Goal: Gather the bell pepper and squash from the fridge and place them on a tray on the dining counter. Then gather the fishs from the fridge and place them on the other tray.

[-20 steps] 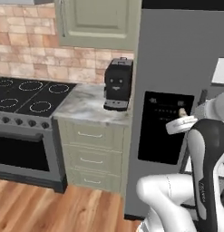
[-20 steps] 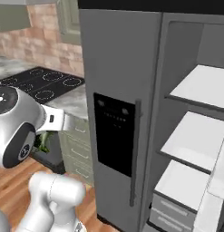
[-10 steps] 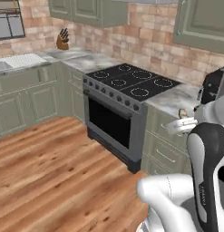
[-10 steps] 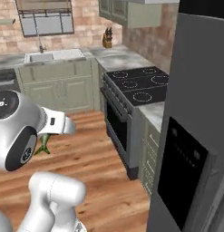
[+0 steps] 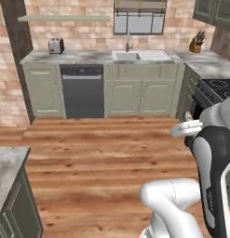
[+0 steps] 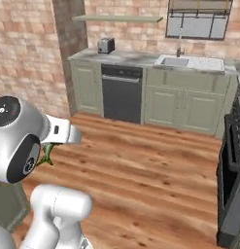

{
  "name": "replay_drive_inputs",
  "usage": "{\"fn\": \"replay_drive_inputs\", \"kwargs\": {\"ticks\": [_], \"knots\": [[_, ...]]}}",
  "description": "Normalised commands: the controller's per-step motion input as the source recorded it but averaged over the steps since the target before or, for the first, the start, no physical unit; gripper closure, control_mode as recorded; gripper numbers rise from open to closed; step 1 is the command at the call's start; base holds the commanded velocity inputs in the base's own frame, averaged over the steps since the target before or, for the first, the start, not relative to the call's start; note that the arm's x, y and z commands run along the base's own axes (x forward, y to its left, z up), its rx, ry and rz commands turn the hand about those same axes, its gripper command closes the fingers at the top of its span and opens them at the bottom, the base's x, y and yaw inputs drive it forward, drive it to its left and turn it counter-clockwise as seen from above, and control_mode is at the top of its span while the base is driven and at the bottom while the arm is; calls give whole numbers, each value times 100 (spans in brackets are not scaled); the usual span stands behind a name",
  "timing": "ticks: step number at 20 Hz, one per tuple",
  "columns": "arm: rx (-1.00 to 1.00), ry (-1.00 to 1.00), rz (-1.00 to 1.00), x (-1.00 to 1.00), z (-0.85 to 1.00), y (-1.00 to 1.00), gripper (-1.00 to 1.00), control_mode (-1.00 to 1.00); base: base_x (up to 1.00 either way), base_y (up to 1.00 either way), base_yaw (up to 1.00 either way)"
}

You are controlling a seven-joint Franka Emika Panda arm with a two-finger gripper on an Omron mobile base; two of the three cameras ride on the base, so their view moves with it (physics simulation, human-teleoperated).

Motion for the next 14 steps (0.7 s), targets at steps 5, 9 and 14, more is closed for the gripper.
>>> {"fn": "replay_drive_inputs", "kwargs": {"ticks": [5, 9, 14], "knots": [[0, 0, 0, 0, 0, 0, 100, 100, 86, 0, 88], [0, 0, 0, 0, 0, 0, 100, 100, 100, 0, 80], [0, 0, 0, 0, 0, 0, 100, 100, 100, -5, 72]]}}
